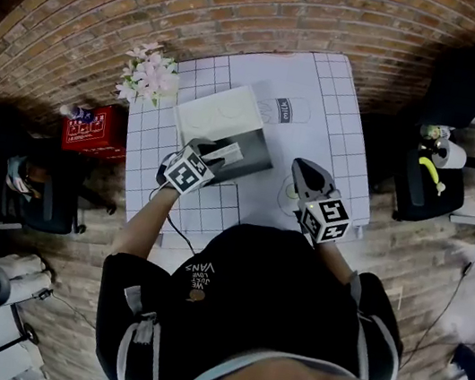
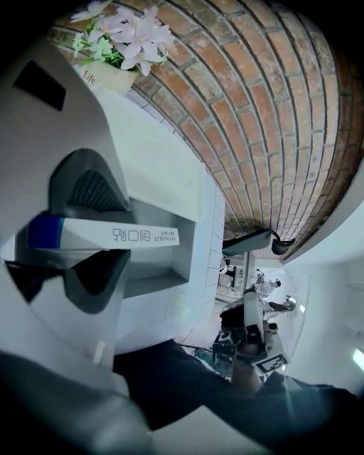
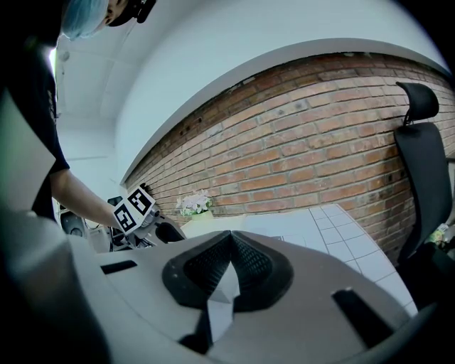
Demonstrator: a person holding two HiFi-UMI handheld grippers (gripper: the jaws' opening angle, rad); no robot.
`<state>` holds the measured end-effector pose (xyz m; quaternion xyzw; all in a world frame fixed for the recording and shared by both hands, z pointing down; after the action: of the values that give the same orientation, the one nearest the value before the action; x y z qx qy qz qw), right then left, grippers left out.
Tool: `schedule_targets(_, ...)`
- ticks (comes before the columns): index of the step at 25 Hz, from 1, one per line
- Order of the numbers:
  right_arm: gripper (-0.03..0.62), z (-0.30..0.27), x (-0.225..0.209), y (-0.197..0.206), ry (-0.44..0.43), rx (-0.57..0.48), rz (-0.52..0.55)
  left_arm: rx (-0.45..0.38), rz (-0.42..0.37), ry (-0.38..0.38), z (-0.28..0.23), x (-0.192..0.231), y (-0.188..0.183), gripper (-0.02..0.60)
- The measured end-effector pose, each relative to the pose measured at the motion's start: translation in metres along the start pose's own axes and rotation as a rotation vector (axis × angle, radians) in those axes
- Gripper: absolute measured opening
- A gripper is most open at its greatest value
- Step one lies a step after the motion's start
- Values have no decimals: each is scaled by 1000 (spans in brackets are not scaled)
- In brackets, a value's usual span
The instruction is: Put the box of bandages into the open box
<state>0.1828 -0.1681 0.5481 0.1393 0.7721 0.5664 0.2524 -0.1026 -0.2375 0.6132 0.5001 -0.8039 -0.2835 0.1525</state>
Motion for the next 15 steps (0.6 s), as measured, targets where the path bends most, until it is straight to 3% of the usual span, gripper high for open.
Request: schedule_targets(15,-4,0,0,1,4,-3,-3,-16,-76,-124,11,10,-6,161)
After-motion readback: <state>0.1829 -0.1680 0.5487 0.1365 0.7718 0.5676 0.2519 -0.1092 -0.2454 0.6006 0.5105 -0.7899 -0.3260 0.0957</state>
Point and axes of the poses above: the fingertips, and each gripper's own axes: z backward along the fingers, x to its left, y out of its underside, the point moved 9 cm from there along z, backward along the fingers, and after that the axes turned 2 degrees about -x, right-handed, at the moved point
